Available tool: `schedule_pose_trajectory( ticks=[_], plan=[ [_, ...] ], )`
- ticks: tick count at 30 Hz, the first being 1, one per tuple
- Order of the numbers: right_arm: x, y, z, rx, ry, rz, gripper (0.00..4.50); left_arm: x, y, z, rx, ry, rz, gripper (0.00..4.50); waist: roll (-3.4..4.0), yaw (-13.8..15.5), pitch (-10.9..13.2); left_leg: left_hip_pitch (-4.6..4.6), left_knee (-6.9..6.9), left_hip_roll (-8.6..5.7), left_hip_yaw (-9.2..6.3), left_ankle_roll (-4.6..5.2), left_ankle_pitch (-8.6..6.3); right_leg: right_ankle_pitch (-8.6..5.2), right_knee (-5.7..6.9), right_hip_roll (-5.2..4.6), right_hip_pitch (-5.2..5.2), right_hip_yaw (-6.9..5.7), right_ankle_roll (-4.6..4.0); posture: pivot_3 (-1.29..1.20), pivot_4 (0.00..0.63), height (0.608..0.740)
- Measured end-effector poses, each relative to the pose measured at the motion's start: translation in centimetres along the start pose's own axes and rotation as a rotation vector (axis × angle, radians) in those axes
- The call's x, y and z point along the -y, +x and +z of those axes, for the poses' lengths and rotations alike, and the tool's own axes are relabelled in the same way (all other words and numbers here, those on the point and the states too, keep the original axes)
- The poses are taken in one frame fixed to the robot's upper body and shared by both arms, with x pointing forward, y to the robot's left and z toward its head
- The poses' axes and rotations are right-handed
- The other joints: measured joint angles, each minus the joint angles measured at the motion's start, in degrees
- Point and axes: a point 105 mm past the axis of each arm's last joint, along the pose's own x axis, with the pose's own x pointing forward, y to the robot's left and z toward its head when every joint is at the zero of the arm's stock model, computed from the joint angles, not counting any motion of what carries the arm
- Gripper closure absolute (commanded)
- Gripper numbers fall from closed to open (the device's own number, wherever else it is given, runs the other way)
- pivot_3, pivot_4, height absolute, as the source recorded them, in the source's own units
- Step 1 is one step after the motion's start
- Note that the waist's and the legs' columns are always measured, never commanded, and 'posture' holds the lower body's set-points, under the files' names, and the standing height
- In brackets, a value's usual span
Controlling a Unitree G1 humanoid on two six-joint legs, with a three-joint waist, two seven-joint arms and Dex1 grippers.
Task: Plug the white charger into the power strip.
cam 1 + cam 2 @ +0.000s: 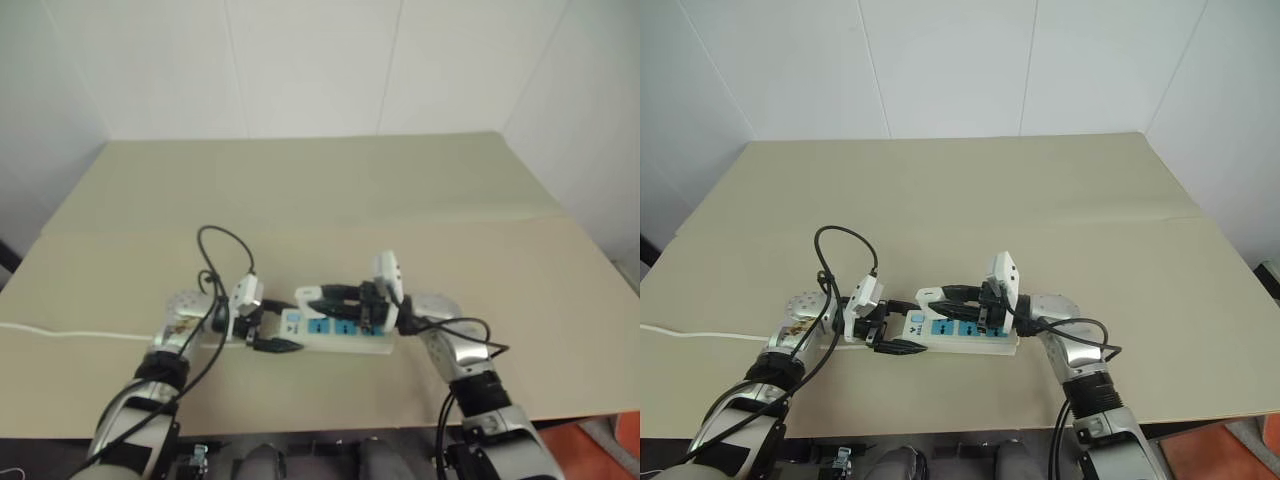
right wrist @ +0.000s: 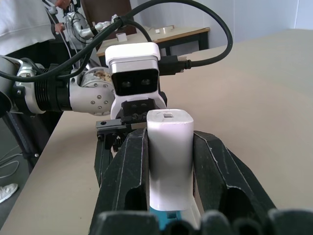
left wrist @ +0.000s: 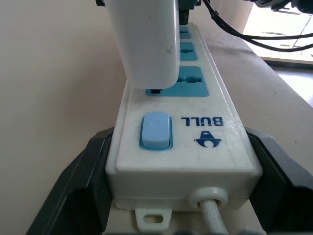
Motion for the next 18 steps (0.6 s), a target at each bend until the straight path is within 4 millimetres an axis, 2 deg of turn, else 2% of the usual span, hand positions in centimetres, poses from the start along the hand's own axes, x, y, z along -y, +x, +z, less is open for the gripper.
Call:
schedule_pose_trajectory(
  ticks=[18],
  plan=[
    [0.0, -1.1, -0.9, -0.026, 0.007, -0.037, 3.42, 0.0, 0.2, -0.1, -0.004, -0.002, -0.001, 1.21, -0.03, 0.0, 0.0, 0.31, -0.01, 0.00, -0.03, 0.00, 0.00, -0.01, -0.14, 0.00, 0.42, -0.04, 0.02, 0.00, 0.150, 0.740]
  ],
)
